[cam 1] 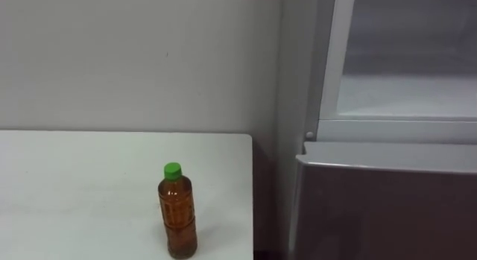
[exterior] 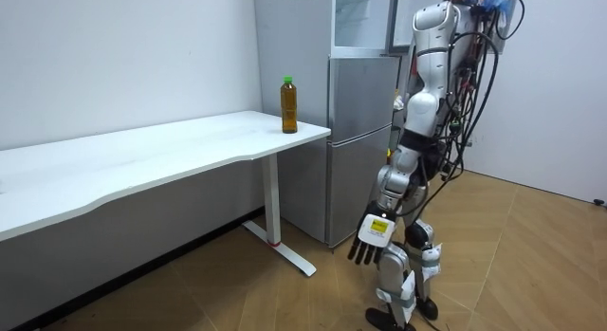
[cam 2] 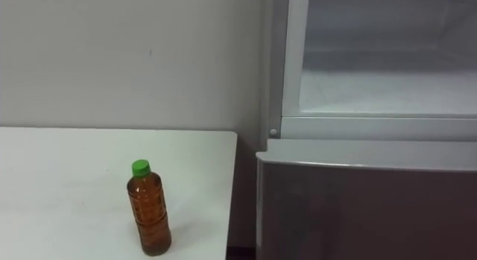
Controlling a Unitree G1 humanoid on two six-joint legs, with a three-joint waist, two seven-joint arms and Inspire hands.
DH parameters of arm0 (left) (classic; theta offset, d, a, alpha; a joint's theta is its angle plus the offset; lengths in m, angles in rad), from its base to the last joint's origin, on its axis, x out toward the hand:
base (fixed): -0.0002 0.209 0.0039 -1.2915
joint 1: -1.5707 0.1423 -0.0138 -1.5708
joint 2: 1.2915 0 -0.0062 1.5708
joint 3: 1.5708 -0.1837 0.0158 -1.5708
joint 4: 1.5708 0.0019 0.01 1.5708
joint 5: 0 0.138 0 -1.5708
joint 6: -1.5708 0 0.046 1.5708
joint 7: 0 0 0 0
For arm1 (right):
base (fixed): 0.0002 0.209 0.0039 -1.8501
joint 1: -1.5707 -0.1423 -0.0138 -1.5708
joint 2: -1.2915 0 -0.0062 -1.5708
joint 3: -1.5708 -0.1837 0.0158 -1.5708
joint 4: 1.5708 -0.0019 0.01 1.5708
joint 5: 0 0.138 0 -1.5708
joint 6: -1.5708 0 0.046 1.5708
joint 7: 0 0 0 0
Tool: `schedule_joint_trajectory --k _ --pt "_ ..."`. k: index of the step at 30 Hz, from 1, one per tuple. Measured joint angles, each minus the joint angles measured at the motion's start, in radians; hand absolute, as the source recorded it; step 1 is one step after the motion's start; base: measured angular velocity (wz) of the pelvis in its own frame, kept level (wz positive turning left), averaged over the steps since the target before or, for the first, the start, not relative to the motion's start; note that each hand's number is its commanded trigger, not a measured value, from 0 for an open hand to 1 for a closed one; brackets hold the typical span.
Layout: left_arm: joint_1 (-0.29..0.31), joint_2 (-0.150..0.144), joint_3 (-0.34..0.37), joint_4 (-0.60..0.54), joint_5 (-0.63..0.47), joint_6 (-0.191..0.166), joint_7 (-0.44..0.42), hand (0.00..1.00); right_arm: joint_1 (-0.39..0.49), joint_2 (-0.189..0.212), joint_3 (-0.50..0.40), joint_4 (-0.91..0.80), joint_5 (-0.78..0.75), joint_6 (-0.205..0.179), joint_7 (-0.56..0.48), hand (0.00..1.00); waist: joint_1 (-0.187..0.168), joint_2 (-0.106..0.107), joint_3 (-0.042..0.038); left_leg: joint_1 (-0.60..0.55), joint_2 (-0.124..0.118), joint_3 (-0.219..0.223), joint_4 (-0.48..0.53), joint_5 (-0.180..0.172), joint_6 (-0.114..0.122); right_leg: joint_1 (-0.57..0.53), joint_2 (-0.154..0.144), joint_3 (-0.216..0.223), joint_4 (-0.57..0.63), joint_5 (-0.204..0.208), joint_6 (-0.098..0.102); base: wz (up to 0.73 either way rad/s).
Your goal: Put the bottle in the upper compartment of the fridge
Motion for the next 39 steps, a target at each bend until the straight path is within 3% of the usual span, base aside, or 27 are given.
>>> schedule_joint_trajectory --k 3,8,13,16,21,29,31,35,39 --pt "-0.010 0.003 0.002 -0.001 0.033 0.000 -0.003 0.00 0.001 -0.001 0.024 -0.162 -0.046 0.019 0.006 0.00 0.000 -0.004 -0.0020 -0.002 0.000 0.002 0.002 0.000 0.000 0.001 -0.001 -0.001 0.003 0.000 0.000 0.00" --pt "-0.021 0.019 0.003 -0.008 0.076 0.001 -0.028 0.00 -0.002 -0.003 0.038 -0.352 -0.061 0.021 0.051 0.00 0.004 -0.010 0.0030 -0.005 0.000 0.002 0.009 -0.001 0.001 0.003 -0.001 0.003 0.011 0.000 0.000 0.04" --pt "-0.007 0.022 0.003 -0.018 0.077 0.005 -0.040 0.00 0.010 -0.023 0.051 -0.601 -0.047 0.052 0.082 0.00 0.010 -0.009 0.0027 -0.022 0.000 0.000 0.015 -0.005 0.008 -0.021 -0.001 0.014 0.011 0.000 0.001 -0.02" --pt "-0.007 0.031 0.003 -0.018 0.077 0.005 -0.042 0.00 0.008 -0.034 0.052 -0.644 -0.040 0.049 0.093 0.00 0.027 -0.017 -0.0038 -0.021 0.000 0.000 0.016 -0.005 0.008 -0.020 -0.001 0.017 0.012 0.000 0.001 0.00" --pt "0.003 0.036 0.003 -0.019 0.076 0.005 -0.046 0.00 0.009 -0.057 0.052 -0.697 -0.041 0.067 0.102 0.00 0.027 -0.024 0.0000 -0.030 0.000 -0.001 0.022 -0.005 0.008 -0.021 -0.002 0.014 0.020 0.004 0.002 0.00" --pt "-0.012 0.029 0.003 0.011 0.077 0.003 -0.073 0.00 0.010 -0.104 0.034 -0.851 -0.061 0.114 0.179 0.00 0.024 -0.004 0.0087 -0.018 0.000 -0.003 0.016 -0.005 0.009 -0.014 -0.001 0.018 0.033 0.004 0.001 0.00" --pt "-0.012 0.021 0.003 0.010 0.077 0.004 -0.073 0.00 0.010 -0.110 0.014 -0.926 -0.063 0.151 0.201 0.00 0.025 0.006 0.0096 -0.016 0.000 -0.003 0.017 -0.004 0.010 -0.015 -0.001 0.022 0.038 0.004 0.001 0.00" --pt "-0.012 0.015 0.003 0.010 0.079 0.004 -0.081 0.00 0.010 -0.120 -0.009 -1.052 -0.068 0.155 0.212 0.00 0.028 0.016 0.0064 -0.015 0.000 -0.001 0.017 -0.002 0.012 -0.020 -0.002 0.025 0.049 0.004 0.001 0.00" --pt "-0.008 0.019 0.002 0.010 0.075 0.004 -0.086 0.00 -0.011 -0.122 -0.027 -1.137 0.022 0.154 0.227 0.00 0.032 0.005 0.0051 -0.014 0.000 -0.001 0.018 0.002 0.013 -0.017 -0.001 0.026 0.049 0.005 0.001 0.01"
